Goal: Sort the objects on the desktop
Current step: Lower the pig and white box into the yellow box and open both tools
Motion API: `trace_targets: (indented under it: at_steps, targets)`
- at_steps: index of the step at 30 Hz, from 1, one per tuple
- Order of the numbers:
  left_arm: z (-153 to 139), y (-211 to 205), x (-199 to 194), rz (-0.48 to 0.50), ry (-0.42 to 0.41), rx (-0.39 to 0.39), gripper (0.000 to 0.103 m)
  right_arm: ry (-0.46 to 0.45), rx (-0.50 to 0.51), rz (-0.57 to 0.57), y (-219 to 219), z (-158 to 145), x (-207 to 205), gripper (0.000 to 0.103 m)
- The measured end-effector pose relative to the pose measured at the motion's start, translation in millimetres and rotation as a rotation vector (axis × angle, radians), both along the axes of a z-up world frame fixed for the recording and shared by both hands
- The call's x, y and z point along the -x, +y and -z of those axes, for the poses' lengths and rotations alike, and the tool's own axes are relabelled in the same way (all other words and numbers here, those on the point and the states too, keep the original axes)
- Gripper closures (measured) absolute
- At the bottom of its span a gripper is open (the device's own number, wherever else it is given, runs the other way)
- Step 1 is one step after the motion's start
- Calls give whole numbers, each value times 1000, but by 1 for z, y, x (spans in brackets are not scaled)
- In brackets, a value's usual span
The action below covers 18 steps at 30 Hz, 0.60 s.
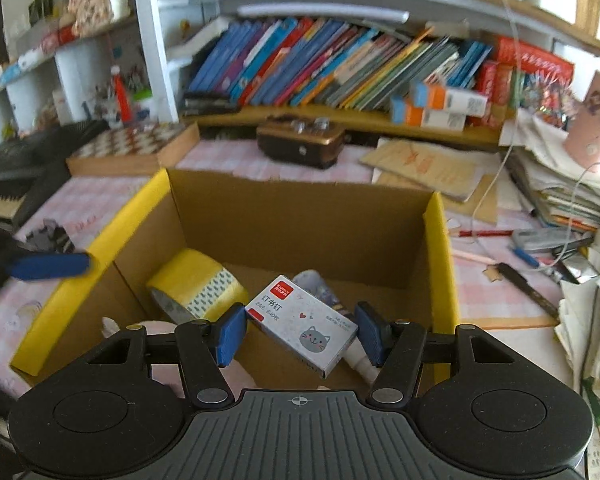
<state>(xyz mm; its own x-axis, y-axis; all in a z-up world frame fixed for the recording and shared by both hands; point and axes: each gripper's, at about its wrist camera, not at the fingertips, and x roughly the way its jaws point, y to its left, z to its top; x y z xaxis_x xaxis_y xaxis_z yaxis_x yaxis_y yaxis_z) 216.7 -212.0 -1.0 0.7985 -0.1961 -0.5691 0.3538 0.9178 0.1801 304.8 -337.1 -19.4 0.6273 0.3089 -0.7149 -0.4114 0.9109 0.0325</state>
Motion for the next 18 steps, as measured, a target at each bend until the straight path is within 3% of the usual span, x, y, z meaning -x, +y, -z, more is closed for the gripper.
trace_targets:
  at_steps: [9, 18]
  targets:
    - [-13, 29, 27, -104, -32, 92, 0, 81, 78, -89, 17, 7, -12, 42]
    - [-28, 46, 43, -161, -58, 151, 0, 10, 21, -36, 7, -4, 4, 36]
